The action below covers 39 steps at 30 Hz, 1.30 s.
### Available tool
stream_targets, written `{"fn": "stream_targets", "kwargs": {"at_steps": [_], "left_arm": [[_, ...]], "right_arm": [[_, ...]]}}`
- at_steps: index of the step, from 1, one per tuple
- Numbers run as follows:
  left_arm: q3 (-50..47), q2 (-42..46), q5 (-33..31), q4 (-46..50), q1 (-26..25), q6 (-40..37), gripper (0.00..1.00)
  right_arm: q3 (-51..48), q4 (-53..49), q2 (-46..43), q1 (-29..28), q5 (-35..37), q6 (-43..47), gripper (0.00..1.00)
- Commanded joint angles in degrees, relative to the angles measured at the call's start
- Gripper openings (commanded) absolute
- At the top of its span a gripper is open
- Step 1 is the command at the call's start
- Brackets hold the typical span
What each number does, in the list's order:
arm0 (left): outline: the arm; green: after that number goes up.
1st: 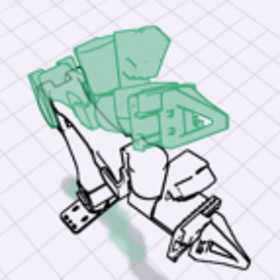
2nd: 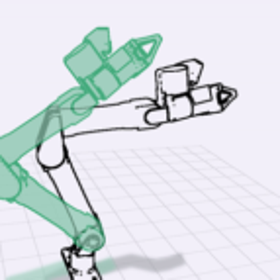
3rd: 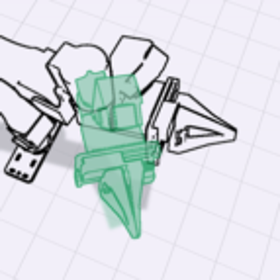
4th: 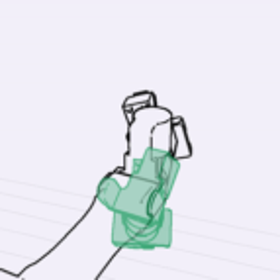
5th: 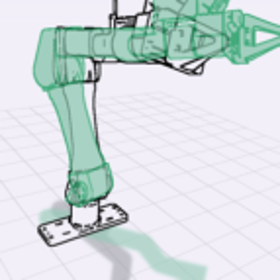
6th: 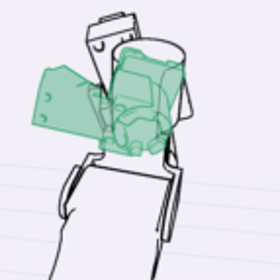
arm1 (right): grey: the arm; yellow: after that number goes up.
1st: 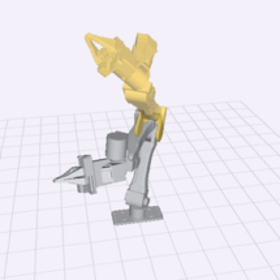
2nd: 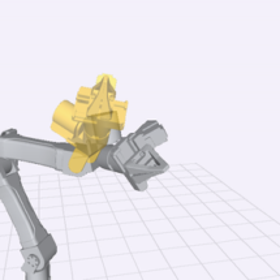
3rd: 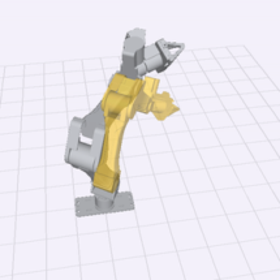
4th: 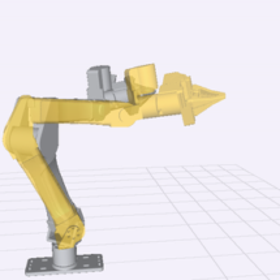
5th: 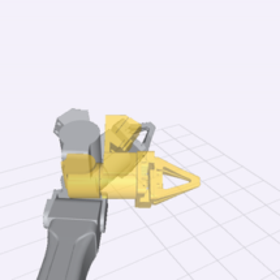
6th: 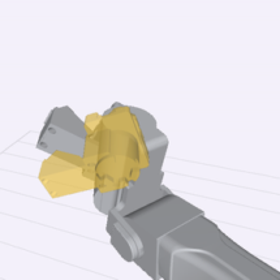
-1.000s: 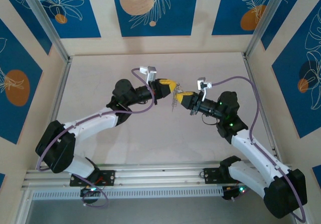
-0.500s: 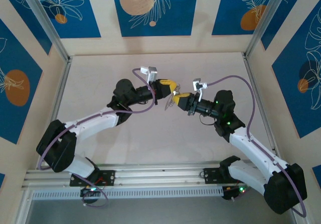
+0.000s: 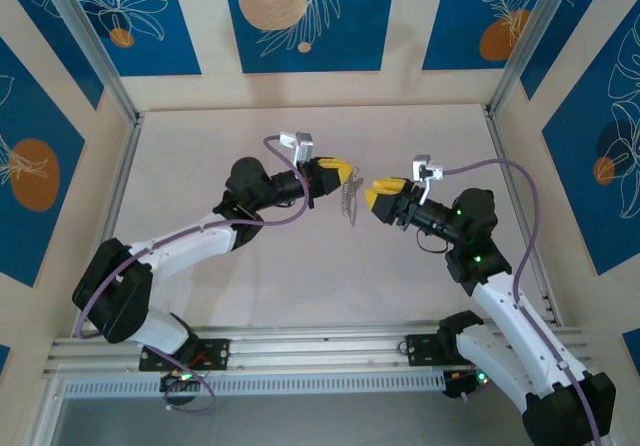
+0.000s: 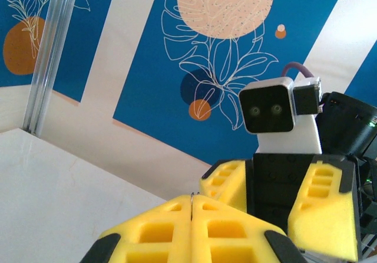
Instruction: Put the keys on the keyring
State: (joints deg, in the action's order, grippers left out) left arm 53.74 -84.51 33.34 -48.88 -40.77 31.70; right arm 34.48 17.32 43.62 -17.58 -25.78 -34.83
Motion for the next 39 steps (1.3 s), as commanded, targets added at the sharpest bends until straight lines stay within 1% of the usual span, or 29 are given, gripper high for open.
{"fn": "stream_targets", "kwargs": {"at_steps": [1,9,15,20,23,26,29,33,39], "left_arm": [[1.7,0.5,-0.2,-3.2,0.1,1.0,0.00],[1.8,0.0,-0.1,-4.3,0.1,2.2,0.00],[2.2,-0.5,-0.2,-4.6,0.1,2.6,0.00],[2.4,-0.9,-0.2,-4.7,0.1,2.8,0.00],[2.4,-0.8,-0.3,-4.6,0.1,2.7,0.00],[2.5,-0.7,-0.2,-4.4,0.1,2.7,0.00],[2.6,-0.8,0.0,-4.6,0.1,2.7,0.00],[2.7,-1.0,0.1,-4.6,0.1,2.8,0.00],[2.6,-1.0,0.0,-5.0,0.1,3.0,0.00]], "right_arm": [[0.7,3.2,1.4,0.5,0.7,-2.5,0.52],[2.8,14.7,10.9,0.5,-0.3,-6.2,0.53],[2.5,20.4,13.9,0.3,-0.4,-7.8,0.53],[2.3,21.1,13.8,0.1,-0.6,-7.7,0.52],[1.9,18.4,12.2,0.4,0.3,-6.3,0.52],[0.7,16.9,10.3,1.8,1.2,-6.3,0.52],[0.0,17.6,9.3,2.8,0.7,-7.2,0.51],[0.3,18.7,9.2,2.5,-0.1,-7.7,0.51],[1.6,20.8,11.7,0.5,-1.3,-7.5,0.53]]}}
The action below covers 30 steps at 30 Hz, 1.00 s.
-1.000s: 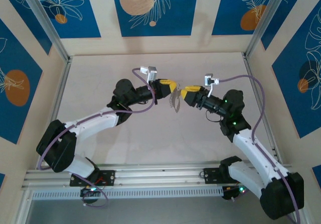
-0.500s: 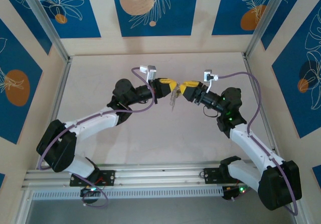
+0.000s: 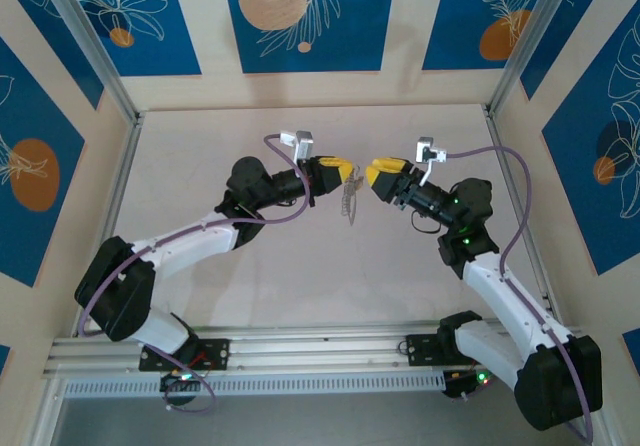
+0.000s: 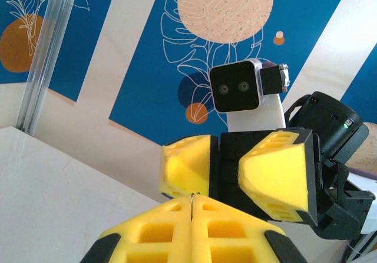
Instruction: Put the keys on the keyring
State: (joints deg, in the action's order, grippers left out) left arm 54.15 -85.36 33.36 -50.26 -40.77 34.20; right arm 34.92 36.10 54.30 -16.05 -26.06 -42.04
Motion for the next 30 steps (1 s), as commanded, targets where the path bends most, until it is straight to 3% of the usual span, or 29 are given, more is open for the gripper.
{"fn": "stream_targets", "kwargs": {"at_steps": [1,16,21,27,30], "left_arm": [[2.1,-0.2,0.0,-3.6,0.1,0.5,0.00],[2.0,-0.1,-0.1,-3.4,0.1,0.5,0.00],[2.0,-0.1,-0.1,-3.4,0.2,0.6,0.00],[2.2,-0.2,-0.4,-3.4,0.1,0.5,0.00],[2.3,-0.2,-0.4,-3.3,0.1,0.5,0.00]], "right_arm": [[1.4,2.2,1.6,-1.5,-0.9,-0.1,0.53],[2.9,4.4,5.3,-3.8,-0.1,0.3,0.42],[3.2,4.4,5.5,-3.9,-0.2,0.5,0.28],[3.1,4.0,5.6,-3.9,-0.9,0.7,0.02],[2.9,3.9,5.5,-3.9,-1.0,0.8,0.00]]}}
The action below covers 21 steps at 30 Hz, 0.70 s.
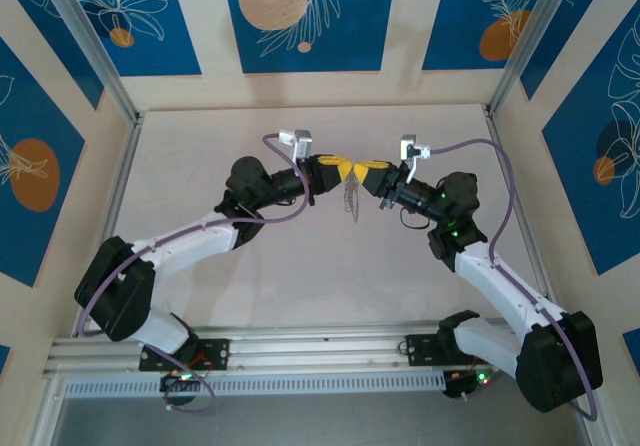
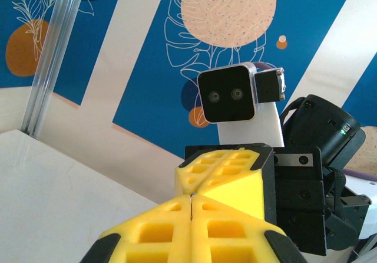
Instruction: Put the keys on the keyring
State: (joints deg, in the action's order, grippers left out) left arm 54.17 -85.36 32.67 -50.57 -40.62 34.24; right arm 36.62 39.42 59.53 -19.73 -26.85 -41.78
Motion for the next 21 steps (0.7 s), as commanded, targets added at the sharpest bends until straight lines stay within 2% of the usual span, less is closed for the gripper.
{"fn": "stream_targets", "kwargs": {"at_steps": [1,8,9,11,15,17,21], "left_arm": [[2.2,-0.3,0.4,-3.0,0.0,0.6,0.00],[2.3,0.3,-0.3,-1.8,0.2,0.0,0.00],[2.5,0.5,-0.4,-1.2,0.3,-0.2,0.05],[2.8,1.1,-0.4,0.6,0.9,-0.5,0.22],[4.1,2.5,0.0,4.6,2.4,-1.1,0.46],[5.3,3.2,0.6,8.4,3.2,-2.4,0.53],[8.4,3.7,2.2,16.0,5.0,-5.2,0.60]], "right_arm": [[1.1,0.4,0.2,-0.3,-0.3,0.6,0.00],[1.4,-1.2,0.1,0.5,-0.4,1.0,0.00],[1.8,-2.1,0.2,0.8,-0.7,1.2,0.00],[2.9,-4.3,0.6,1.4,-1.6,1.6,0.00],[5.5,-10.0,1.3,3.1,-3.8,2.9,0.00],[6.8,-12.5,1.6,4.5,-4.9,3.5,0.00],[9.7,-15.9,3.2,7.4,-8.5,3.6,0.00]]}}
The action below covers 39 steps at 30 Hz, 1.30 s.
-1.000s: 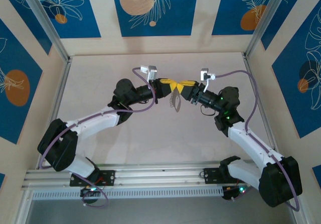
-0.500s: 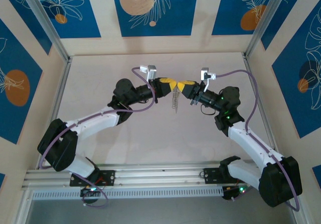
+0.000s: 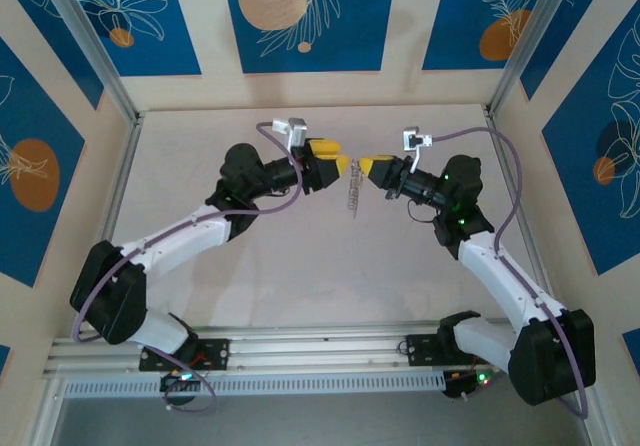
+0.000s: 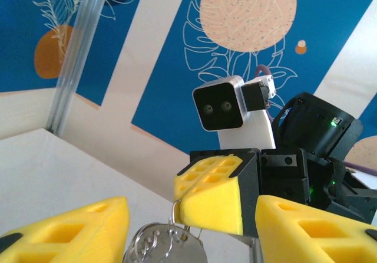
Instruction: Put the keys on the keyring
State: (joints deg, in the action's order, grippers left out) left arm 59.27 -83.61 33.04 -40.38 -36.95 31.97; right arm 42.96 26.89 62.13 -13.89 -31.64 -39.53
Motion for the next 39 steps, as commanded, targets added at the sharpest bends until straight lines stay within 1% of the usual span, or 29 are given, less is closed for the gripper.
{"fn": "stream_targets", "kwargs": {"at_steps": [1,5,8,13,17,21,26,32,39], "left_arm": [[4.2,1.9,2.5,7.5,1.8,-3.5,0.62],[7.2,1.5,5.4,13.0,4.1,-5.1,0.66],[8.6,0.5,7.5,14.9,5.8,-5.3,0.67],[10.6,-1.6,10.0,18.7,8.6,-6.8,0.70],[13.9,-5.3,14.4,22.3,10.8,-7.5,0.70],[19.5,-9.5,19.8,28.0,11.4,-8.9,0.70],[25.0,-13.9,24.9,32.2,11.4,-9.4,0.66],[29.1,-18.0,27.6,34.3,11.4,-9.2,0.62],[31.1,-20.9,28.8,34.8,11.4,-8.9,0.60]], "right_arm": [[4.2,-4.0,1.3,2.4,-4.9,1.5,0.00],[8.7,-9.7,4.4,4.2,-10.8,4.0,0.00],[11.2,-12.7,6.7,4.4,-12.8,5.8,0.00],[14.3,-14.8,10.7,4.6,-15.5,7.2,0.00],[18.7,-18.7,14.4,4.6,-18.5,10.4,0.00],[23.6,-24.6,17.8,4.7,-21.6,15.2,0.00],[28.2,-27.2,22.2,4.5,-24.1,17.7,0.00],[32.1,-29.1,26.7,4.3,-25.2,19.1,0.00],[33.4,-31.2,28.2,4.2,-25.8,21.0,0.00]]}}
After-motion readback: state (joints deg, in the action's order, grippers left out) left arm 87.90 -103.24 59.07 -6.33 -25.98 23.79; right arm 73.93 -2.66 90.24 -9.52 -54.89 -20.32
